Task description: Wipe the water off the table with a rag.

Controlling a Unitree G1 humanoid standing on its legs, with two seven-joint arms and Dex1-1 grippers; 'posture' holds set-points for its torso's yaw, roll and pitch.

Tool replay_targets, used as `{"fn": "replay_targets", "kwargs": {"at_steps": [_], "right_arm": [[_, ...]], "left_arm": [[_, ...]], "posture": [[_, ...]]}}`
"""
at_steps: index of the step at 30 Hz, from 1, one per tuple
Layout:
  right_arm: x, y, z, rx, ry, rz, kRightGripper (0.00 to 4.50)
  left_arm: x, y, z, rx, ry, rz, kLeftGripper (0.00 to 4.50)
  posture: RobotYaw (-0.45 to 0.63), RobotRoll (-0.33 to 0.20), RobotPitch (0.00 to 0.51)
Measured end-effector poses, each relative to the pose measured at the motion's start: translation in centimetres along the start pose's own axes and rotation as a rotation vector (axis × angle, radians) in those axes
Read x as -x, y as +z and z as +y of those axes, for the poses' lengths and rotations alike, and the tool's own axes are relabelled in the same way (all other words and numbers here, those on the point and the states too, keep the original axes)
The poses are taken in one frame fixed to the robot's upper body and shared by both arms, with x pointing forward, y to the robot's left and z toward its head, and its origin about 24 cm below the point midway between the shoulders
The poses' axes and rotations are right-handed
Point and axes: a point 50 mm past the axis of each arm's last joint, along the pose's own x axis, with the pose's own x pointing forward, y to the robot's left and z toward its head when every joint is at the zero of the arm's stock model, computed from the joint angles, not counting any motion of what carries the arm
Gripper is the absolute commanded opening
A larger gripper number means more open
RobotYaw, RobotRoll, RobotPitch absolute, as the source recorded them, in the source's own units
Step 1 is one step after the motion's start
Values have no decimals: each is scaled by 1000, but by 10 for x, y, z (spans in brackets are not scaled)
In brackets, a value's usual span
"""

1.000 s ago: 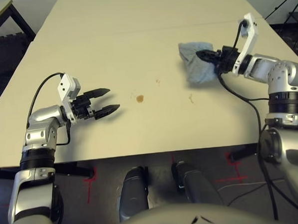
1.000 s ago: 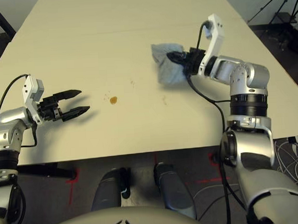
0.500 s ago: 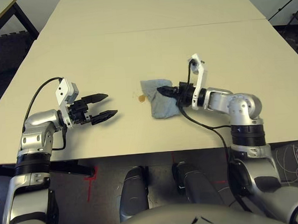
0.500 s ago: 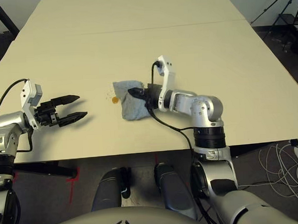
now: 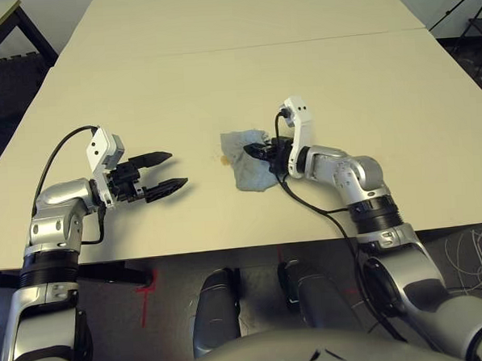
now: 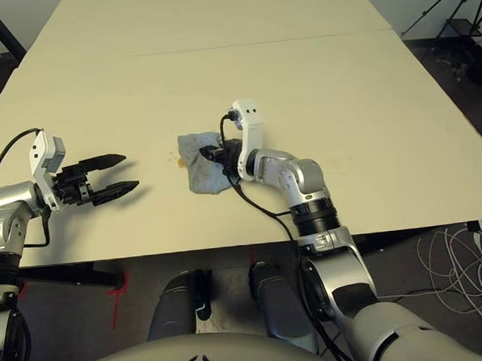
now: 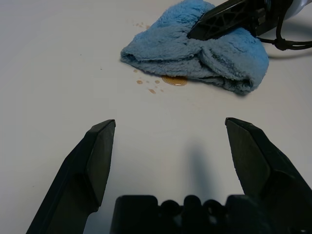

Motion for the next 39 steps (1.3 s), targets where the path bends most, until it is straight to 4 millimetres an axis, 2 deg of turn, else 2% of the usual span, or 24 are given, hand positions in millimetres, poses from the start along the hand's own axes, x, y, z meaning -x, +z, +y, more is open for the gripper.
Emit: {"fn": "replay_targets", "kwargs": {"at_steps": [5, 11, 16, 21, 28, 35, 39], "right_arm": [[-15, -10, 20, 46, 98, 55, 108], [-18, -17, 28, 74, 152, 92, 108], [-15, -17, 26, 87, 149, 89, 108], [-12, -7, 11, 119, 89, 84, 108], [10, 21, -34, 275, -97, 34, 107], [22, 35, -53, 282, -178, -7, 107], [36, 45, -68, 301, -249, -19, 107]], "left_arm": [[0, 0, 0, 0, 0, 0, 4500], [0, 0, 0, 0, -1, -1, 4500], [-1, 1, 0, -3, -2, -4, 4500], [-2, 1, -1, -2, -2, -7, 4500], [-3, 1, -1, 6, -1, -14, 4500], [-5, 2, 0, 4, -3, -21, 4500], [-5, 2, 1, 6, -2, -22, 4500]], "posture": [[-99, 0, 160], [-97, 0, 158], [-104, 0, 156], [-112, 0, 156], [-120, 0, 158], [-128, 0, 158], [-132, 0, 158]]}}
